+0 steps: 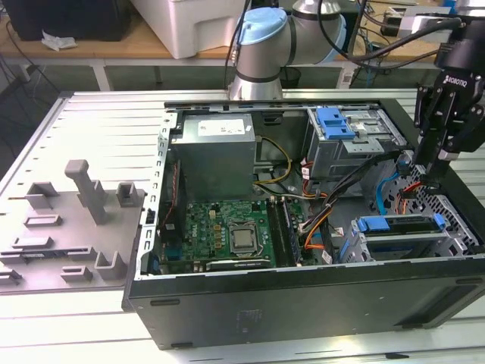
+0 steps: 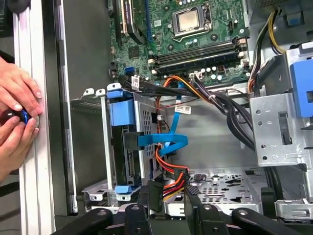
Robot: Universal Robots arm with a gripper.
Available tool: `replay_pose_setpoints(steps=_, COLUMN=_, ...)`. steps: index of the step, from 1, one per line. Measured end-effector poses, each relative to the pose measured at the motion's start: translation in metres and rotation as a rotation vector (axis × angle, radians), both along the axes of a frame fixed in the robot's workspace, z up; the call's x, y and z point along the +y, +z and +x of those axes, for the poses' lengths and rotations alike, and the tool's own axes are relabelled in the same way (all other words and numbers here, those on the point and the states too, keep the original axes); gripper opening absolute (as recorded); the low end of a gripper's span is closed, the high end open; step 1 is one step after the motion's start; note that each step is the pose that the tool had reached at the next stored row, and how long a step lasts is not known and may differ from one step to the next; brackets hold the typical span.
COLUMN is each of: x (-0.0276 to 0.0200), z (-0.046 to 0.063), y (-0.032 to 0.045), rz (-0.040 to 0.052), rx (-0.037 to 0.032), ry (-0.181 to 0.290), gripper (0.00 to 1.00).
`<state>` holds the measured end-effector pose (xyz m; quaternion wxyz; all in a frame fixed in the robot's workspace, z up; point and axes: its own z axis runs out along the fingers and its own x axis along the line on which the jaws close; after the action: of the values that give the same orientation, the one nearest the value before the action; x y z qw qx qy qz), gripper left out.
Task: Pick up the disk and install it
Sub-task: 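Insert the first disk wire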
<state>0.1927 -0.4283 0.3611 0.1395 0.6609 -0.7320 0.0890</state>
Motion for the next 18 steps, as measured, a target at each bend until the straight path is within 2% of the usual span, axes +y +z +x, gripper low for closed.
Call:
replay_pose_setpoints(steps=3, x=0.0000, z=0.001, y=-0.0022, rz=0.0000, rx=0.0000, ry=0.000, gripper=0.41)
replay_pose_setpoints(steps=5, x=0.0000, z=0.002, y=-0.0037, rz=-0.0031, rx=0.0030, ry=0.000, gripper=0.41)
replay_pose_setpoints(steps=9, x=0.0000, z=0.005, y=-0.0055, rz=-0.0281, rx=0.0216, ry=0.001, gripper=0.41)
replay_pose_setpoints(steps=11, x=0.0000, z=0.006, y=-0.0072, rz=-0.0387, rx=0.0265, ry=0.001, gripper=0.41)
replay_pose_setpoints(steps=15, x=0.0009, z=0.006, y=-0.0128, rz=-0.0563, rx=0.0275, ry=0.000, gripper=0.41)
replay_pose_setpoints(steps=18, x=0.0028, z=0.006, y=-0.0133, rz=-0.0595, rx=0.0274, ry=0.000, gripper=0.41)
